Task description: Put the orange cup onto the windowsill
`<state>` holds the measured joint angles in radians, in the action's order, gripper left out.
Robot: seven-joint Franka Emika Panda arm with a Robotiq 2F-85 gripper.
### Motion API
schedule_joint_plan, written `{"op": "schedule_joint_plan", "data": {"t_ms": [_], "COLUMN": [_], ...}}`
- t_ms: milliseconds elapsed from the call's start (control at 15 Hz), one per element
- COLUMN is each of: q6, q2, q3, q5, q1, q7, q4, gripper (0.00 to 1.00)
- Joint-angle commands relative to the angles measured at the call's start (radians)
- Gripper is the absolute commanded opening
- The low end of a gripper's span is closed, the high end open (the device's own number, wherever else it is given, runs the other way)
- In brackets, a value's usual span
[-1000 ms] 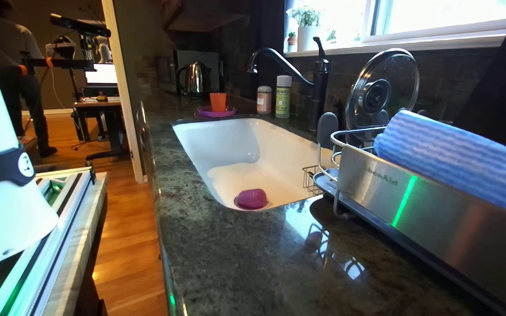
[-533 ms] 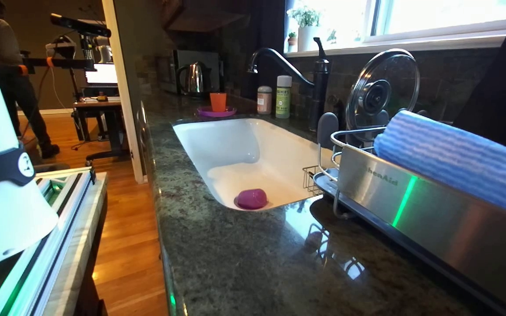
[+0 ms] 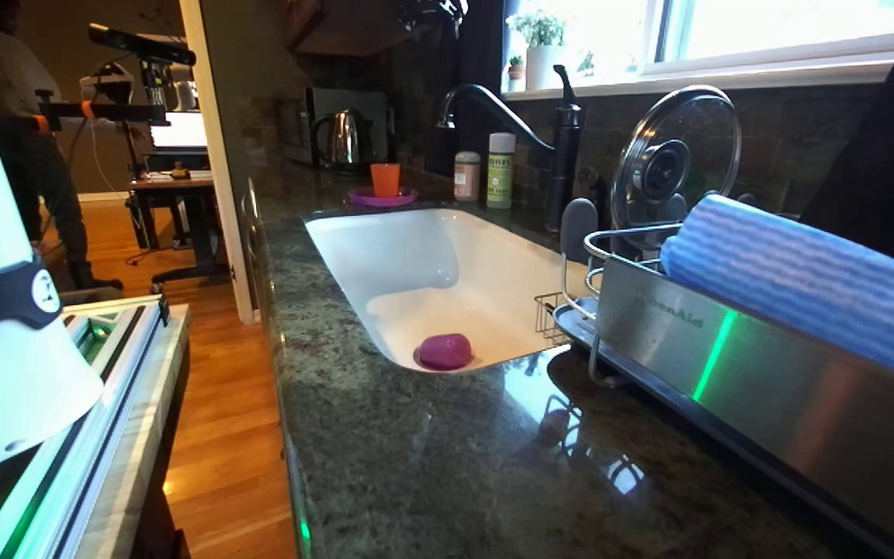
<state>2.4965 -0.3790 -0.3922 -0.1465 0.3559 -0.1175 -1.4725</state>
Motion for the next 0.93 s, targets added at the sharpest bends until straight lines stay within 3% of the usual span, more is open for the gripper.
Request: {"op": "schedule_joint_plan", "data": {"t_ms": [0,133,267,333,600,667,867], "q6": [-0.190,-0.328,-0.459,-0.342,-0.418,-0.440,-0.485], "q2": [-0.196,-0.283,-0.351,-0.261,-0.332,-0.343,-0.390], "q3": [0.022,0.032,0.028,0.016,0.020,0.023,0.079], "q5": [0.029,-0.031,-0.053,-0.022,-0.043,-0.003,0.057], "q1": [0.102,0.148,0.186,0.138,0.174,0.177,0.234], "q7": [0.014,0.083,0.025,0.042,0.038,0.140,0.273], "q4": [0.233,0.338,0.437,0.287,0.390,0.417,0.492], "gripper": [1.00,1.00,1.00,1.00,1.00,1.00,1.00]}}
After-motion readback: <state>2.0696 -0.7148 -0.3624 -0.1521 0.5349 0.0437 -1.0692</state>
